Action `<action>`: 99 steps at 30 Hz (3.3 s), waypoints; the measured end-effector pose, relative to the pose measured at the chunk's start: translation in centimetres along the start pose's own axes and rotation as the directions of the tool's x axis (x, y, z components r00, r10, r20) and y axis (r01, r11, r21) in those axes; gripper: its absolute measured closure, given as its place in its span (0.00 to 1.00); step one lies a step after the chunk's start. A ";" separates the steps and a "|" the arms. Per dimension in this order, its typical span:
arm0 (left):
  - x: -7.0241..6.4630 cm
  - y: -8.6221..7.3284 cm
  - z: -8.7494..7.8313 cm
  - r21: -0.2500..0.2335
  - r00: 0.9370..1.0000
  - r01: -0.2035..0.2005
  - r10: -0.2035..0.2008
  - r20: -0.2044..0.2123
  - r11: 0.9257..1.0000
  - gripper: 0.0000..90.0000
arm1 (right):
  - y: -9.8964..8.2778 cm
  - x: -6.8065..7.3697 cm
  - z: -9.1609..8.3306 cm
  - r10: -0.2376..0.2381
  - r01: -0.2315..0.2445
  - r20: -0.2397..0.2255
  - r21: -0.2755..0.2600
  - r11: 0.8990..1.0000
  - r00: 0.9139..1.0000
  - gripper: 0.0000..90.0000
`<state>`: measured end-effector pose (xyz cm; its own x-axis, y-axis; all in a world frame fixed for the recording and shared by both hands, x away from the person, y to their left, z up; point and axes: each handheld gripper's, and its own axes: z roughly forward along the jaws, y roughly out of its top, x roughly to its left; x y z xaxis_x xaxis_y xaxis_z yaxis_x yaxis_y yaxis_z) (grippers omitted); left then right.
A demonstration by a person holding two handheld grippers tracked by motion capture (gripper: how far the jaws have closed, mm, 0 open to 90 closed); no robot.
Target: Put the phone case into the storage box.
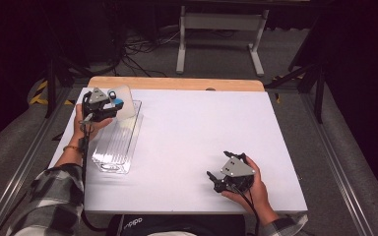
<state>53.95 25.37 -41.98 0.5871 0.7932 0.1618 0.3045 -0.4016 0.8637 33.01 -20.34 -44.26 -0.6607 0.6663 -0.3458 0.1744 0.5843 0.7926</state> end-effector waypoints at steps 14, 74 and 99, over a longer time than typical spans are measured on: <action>0.9 -1.0 -1.0 0.022 0.998 0.069 -0.069 0.004 0.997 0.51 | 0.1 0.0 -0.1 -0.015 0.015 -0.005 0.001 1.000 1.000 0.17; -1.3 0.4 -2.0 -0.089 0.997 0.073 -0.076 -0.033 0.993 0.63 | 0.0 -0.7 -0.8 0.016 -0.015 0.015 -0.030 0.999 1.000 0.17; -2.5 0.2 -4.9 -0.154 0.997 0.057 -0.063 -0.033 0.986 0.60 | 0.2 -0.8 -0.9 0.033 -0.032 0.019 -0.050 0.998 0.999 0.17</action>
<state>48.88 25.59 -39.81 0.5414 0.8317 0.1232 0.2181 -0.2805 0.9347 32.88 -21.18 -43.37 -0.6402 0.6941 -0.3292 0.1586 0.5387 0.8274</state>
